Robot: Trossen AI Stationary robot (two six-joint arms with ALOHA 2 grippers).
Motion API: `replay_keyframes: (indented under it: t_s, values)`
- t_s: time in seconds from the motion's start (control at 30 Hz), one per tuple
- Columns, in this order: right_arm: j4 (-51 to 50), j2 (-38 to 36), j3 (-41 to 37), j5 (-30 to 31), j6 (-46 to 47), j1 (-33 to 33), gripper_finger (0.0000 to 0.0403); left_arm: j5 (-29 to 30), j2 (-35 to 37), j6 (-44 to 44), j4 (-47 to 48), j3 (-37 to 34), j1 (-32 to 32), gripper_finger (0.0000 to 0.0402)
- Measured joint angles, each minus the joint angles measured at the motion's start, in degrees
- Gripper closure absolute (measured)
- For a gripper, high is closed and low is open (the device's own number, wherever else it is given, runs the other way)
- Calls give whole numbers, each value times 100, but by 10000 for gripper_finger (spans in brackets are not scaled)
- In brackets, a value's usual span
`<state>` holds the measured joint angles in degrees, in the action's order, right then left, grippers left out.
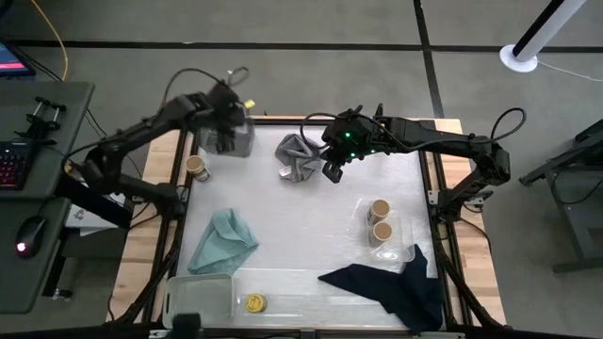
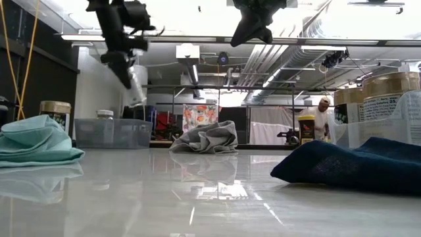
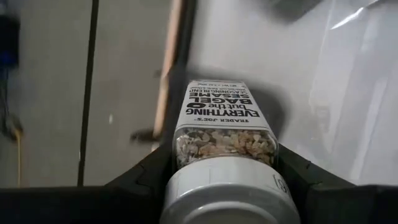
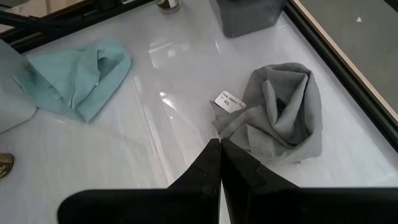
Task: Sort spices by type
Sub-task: Put the white seasoning bottle into the black bin
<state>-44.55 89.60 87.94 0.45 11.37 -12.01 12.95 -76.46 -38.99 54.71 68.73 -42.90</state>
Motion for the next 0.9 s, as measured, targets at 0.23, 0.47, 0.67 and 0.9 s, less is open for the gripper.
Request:
replay_keyframes:
  t_s: [0.23,0.47,0.67,0.9]
  values:
    - [112,0,0,0,67,0,403,-84,-750,-553,44,-4,-760,236]
    - [113,0,0,0,236,0,403,201,-1561,-630,113,-4,-749,236]
    - [114,0,0,2,319,0,403,961,-2037,-657,198,-7,-753,236]
    - [116,0,0,2,383,4,403,1014,-2266,-523,226,-7,-753,233]
